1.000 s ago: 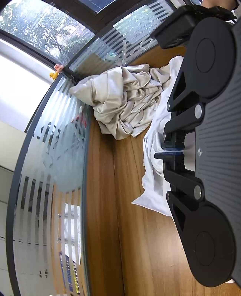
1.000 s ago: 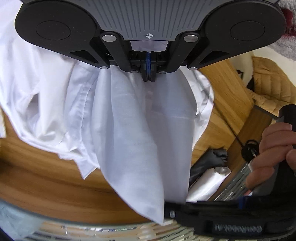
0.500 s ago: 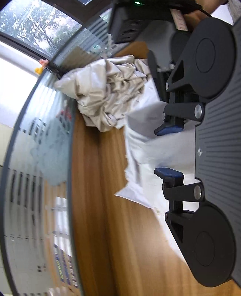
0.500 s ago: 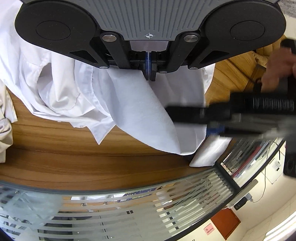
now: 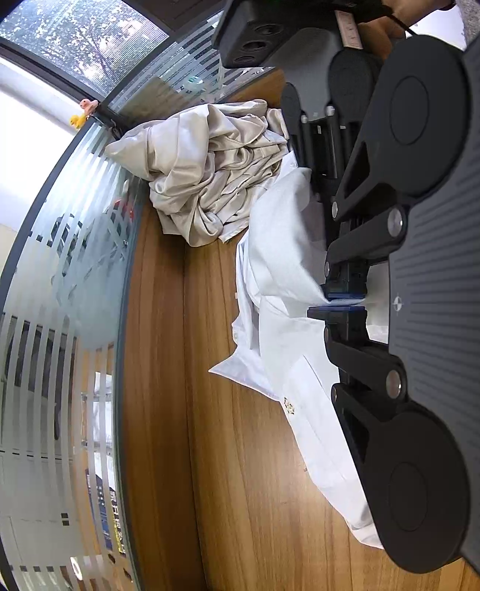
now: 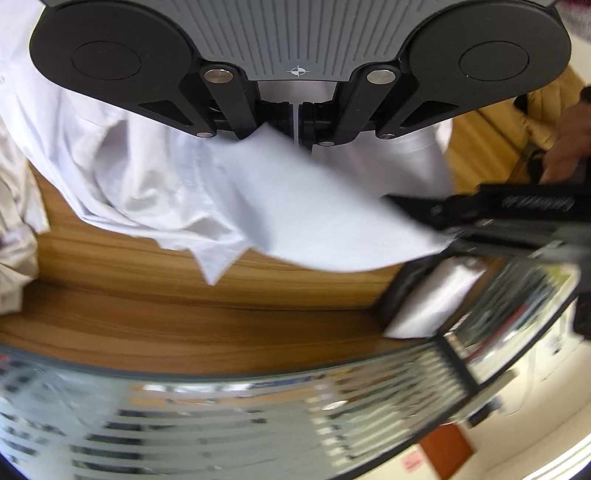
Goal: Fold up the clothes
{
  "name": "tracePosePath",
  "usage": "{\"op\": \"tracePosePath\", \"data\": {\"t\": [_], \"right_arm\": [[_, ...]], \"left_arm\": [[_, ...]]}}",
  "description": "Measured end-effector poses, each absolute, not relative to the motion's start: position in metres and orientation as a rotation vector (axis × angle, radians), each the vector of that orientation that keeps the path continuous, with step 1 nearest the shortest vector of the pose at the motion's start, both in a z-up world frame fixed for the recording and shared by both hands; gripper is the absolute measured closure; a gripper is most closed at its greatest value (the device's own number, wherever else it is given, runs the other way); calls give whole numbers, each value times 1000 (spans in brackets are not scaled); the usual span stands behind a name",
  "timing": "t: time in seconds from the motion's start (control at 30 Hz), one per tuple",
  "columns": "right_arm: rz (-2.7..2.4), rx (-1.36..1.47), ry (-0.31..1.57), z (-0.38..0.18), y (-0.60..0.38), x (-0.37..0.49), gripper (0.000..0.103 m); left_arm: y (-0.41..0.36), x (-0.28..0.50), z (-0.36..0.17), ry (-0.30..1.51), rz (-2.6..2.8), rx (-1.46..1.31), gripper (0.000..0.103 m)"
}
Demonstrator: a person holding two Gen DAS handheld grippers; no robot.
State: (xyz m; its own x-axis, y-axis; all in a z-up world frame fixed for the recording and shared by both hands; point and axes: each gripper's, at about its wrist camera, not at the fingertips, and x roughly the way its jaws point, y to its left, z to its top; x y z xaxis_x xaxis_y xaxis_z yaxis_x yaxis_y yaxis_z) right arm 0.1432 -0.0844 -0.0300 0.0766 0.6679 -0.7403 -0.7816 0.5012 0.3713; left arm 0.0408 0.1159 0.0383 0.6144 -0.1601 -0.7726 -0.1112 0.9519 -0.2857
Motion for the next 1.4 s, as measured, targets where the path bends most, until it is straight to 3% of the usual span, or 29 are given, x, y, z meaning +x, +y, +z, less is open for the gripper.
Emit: {"op": "tracePosePath", "data": {"t": [0.07,0.17,0.57,0.63,0.7,0.77,0.8,0.9,1.4], "right_arm": [[1134,-150,1022,-30,-83,140,97],[1177,-173,1014,-31,-81,134,83],[1242,-302,999,-59,-50,125,83],[1252,-290,1018,-62,-47,125,99],[1249,-255,1035,-60,-49,127,100],[1242,-209,1051,-57,-54,131,100],[1238,-186,1063,-55,-58,134,100],[1228,-121,1092,-50,-68,143,100],[1197,93,1171,-38,-88,166,100]], "left_arm": [[117,41,38,911,-30,-320,99],[117,40,38,908,-33,-322,99],[120,33,29,915,-23,-293,99],[123,27,31,905,-25,-281,93],[127,18,34,881,-31,-273,62],[133,6,39,846,-52,-268,40],[135,0,41,837,-68,-266,32],[139,-19,43,823,-116,-252,21],[111,-19,-31,856,-83,42,21]]}}
